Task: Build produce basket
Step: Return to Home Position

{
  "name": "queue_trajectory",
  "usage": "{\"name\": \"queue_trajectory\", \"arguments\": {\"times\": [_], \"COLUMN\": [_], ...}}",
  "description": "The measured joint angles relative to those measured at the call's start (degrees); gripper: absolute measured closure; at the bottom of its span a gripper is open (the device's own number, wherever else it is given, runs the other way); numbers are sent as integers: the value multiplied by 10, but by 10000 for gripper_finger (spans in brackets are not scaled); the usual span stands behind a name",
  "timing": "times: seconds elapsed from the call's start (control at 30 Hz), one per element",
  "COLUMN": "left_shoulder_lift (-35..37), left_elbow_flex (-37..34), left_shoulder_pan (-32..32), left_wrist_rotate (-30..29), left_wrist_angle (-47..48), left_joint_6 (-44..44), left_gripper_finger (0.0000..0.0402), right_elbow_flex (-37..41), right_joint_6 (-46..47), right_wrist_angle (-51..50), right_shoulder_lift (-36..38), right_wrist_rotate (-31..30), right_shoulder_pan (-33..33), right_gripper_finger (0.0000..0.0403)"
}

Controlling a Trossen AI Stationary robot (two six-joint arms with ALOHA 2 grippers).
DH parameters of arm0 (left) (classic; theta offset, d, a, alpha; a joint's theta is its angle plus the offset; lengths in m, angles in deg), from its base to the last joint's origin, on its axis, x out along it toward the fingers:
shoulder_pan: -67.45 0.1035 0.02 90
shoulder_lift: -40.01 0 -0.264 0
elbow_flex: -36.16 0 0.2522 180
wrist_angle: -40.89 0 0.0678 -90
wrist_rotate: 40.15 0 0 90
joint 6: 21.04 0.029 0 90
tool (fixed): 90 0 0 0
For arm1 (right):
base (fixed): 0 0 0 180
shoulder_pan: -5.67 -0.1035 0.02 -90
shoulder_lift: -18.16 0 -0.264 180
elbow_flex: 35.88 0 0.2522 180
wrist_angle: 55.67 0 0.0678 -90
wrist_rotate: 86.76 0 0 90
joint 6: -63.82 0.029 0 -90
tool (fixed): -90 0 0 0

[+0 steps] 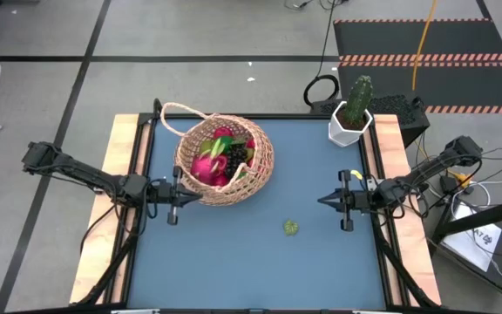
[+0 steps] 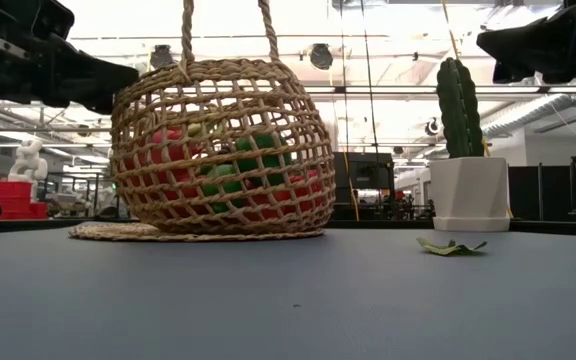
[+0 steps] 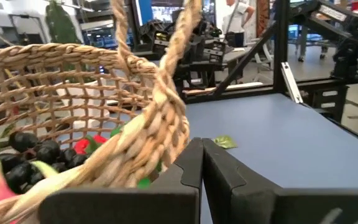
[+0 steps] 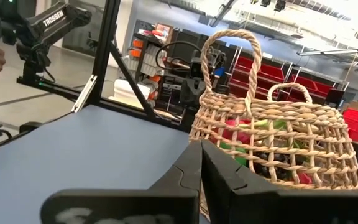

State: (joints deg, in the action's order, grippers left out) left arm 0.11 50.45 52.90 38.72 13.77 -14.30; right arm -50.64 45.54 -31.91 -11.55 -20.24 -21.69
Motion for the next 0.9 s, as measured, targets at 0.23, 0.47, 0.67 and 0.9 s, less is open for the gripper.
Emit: {"name": "queue_trajectory", "arguments": {"times": [0.23, 0.47, 0.67, 0.9], "left_shoulder_lift": [21, 82, 146, 215], "left_elbow_flex": [0, 0, 0, 0], "left_shoulder_pan": [0, -1, -1, 0], "left_wrist_rotate": [22, 53, 52, 52], "left_wrist_angle": [2, 43, 96, 171], "left_joint_6": [11, 18, 15, 8], "left_gripper_finger": [395, 397, 393, 392], "right_elbow_flex": [0, 1, 1, 1], "right_joint_6": [-4, -6, -4, -2], "right_wrist_angle": [-7, -29, -56, -101], "right_shoulder_lift": [15, 47, 83, 124], "right_wrist_rotate": [-1, -2, -2, 59], "right_shoulder_pan": [0, -1, -1, -1], "right_gripper_finger": [403, 403, 403, 403]}}
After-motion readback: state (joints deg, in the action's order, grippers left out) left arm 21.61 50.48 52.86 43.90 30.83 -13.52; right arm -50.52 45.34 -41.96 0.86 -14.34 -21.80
